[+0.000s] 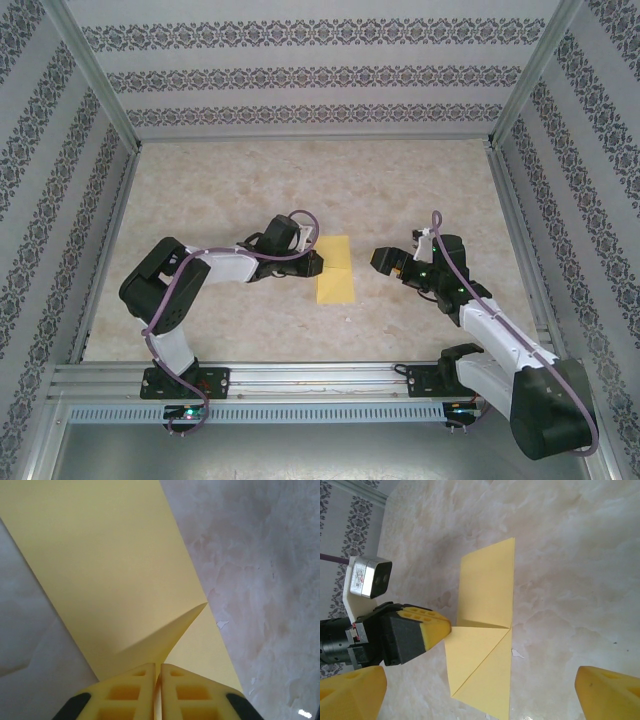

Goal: Fold a paper plane with a square sheet of paper (fold left side to right side)
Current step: Turn over the paper at the center of the table.

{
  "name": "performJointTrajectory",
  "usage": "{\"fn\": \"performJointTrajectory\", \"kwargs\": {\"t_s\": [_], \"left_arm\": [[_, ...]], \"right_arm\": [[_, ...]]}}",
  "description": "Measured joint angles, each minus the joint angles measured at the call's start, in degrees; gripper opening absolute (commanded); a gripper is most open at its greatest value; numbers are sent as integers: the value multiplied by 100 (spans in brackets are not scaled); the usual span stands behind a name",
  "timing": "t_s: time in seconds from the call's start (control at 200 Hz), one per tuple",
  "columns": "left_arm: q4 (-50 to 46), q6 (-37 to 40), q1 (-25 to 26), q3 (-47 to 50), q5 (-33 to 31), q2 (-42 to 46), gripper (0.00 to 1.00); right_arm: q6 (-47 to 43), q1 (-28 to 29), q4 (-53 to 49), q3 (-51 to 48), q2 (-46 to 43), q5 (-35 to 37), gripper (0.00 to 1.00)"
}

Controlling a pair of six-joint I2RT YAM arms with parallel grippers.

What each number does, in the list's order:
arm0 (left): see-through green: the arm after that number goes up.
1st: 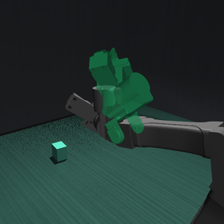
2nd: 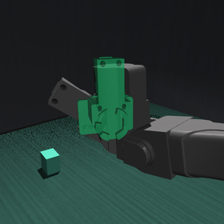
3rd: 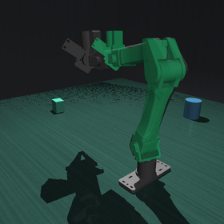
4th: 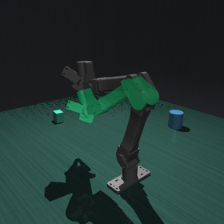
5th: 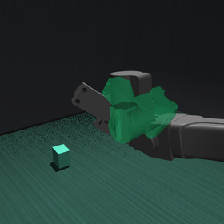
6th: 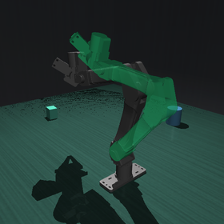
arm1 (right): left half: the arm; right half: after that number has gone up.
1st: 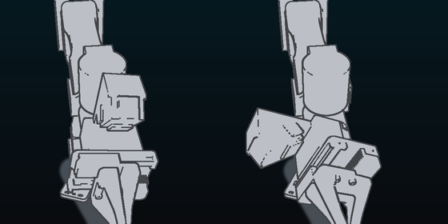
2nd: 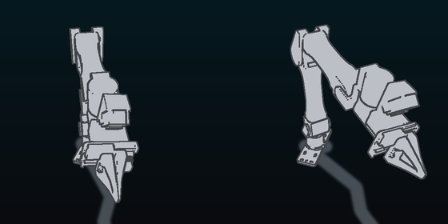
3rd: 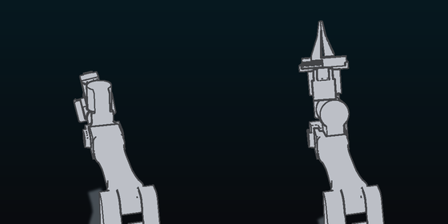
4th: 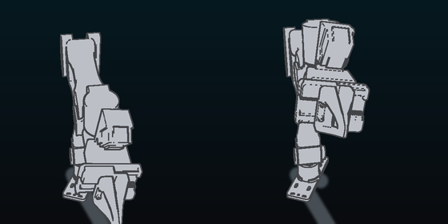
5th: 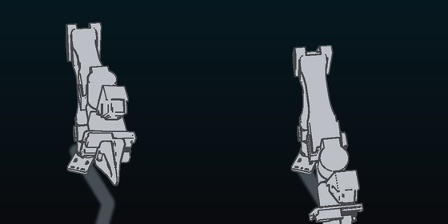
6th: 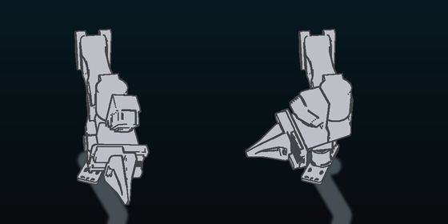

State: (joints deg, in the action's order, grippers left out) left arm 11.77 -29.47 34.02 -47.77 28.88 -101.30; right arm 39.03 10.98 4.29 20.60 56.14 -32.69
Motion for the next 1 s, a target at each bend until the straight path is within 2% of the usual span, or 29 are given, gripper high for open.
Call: {"fn": "performJointTrajectory", "kwargs": {"t_s": [0.165, 0.435, 0.685, 0.999], "left_arm": [[369, -136, -2, 382, -85, 262, 4], [918, -317, -2, 782, -264, 708, 3], [1115, -415, -2, 914, -358, 730, 2], [1191, -533, -2, 964, -374, 730, 2]], "right_arm": [[31, 72, 232, 2, 278, -146, 90], [173, 710, 713, 221, 1191, -192, 83], [372, 1185, 1473, 623, 2295, -175, 73], [758, 1434, 2275, 859, 3373, -136, 60]]}}
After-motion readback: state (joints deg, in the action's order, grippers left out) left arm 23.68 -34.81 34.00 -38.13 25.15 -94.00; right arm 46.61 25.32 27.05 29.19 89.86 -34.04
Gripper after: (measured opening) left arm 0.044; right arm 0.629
